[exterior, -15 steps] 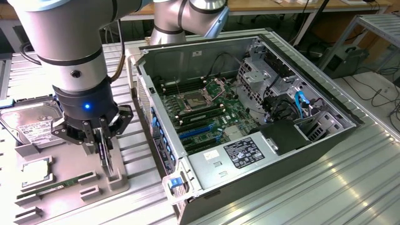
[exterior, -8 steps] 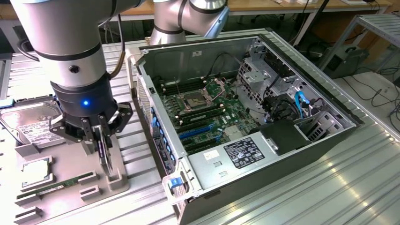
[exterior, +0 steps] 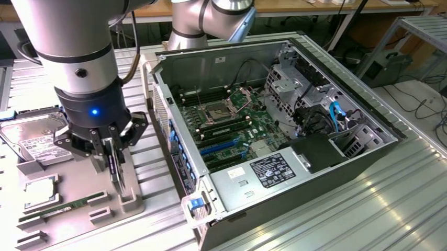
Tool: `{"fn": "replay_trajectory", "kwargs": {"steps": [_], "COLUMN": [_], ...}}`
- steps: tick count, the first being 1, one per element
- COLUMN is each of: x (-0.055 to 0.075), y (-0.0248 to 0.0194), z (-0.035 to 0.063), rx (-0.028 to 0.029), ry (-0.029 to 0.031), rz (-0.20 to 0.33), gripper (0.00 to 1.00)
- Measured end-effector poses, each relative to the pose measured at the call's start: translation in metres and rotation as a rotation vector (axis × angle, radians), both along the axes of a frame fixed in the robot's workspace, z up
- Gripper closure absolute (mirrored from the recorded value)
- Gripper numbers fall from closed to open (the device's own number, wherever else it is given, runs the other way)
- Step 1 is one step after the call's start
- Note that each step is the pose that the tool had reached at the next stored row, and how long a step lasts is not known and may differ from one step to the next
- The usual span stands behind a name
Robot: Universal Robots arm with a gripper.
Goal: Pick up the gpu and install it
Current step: 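Pick up the gpu and move the gpu toward the slot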
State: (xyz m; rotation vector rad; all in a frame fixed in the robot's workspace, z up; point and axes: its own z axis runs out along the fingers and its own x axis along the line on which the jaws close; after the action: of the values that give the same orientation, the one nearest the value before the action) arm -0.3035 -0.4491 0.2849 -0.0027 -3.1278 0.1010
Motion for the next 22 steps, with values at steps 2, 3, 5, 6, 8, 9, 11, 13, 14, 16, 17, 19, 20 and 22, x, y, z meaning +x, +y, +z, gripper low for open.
{"fn": "replay_trajectory", "kwargs": {"steps": [2, 3, 5, 6, 8, 9, 11, 13, 14, 16, 17, 19, 20, 22], "x": [0.0, 0.0, 0.0, 0.0, 0.0, 0.0, 0.0, 0.0, 0.0, 0.0, 0.0, 0.0, 0.0, 0.0], "y": [-0.0001, -0.0001, -0.0001, -0.0001, -0.0002, -0.0002, -0.0002, -0.0002, -0.0002, -0.0002, -0.0002, -0.0002, -0.0002, -0.0003], "z": [0.0011, 0.0014, 0.0032, 0.0041, 0.0047, 0.0051, 0.0064, 0.0076, 0.0089, 0.0111, 0.012, 0.0136, 0.0145, 0.016], "rx": [-0.0002, -0.0002, -0.0001, -0.0002, 0.0001, 0.0, -0.0002, -0.0002, -0.0003, -0.0001, -0.0002, -0.0002, -0.0001, -0.0001], "ry": [0.0001, 0.0002, 0.0001, 0.0002, -0.0001, 0.0, 0.0003, 0.0002, 0.0002, 0.0001, 0.0001, 0.0001, 0.0002, 0.0002], "rz": [0.0, 0.0, 0.0, 0.0, 0.0, 0.0, 0.0, 0.0, 0.0, 0.0, 0.0, 0.0, 0.0, 0.0], "gripper": [0.72, 0.72, 0.72, 0.72, 0.72, 0.72, 0.72, 0.72, 0.72, 0.72, 0.72, 0.72, 0.72, 0.72]}}
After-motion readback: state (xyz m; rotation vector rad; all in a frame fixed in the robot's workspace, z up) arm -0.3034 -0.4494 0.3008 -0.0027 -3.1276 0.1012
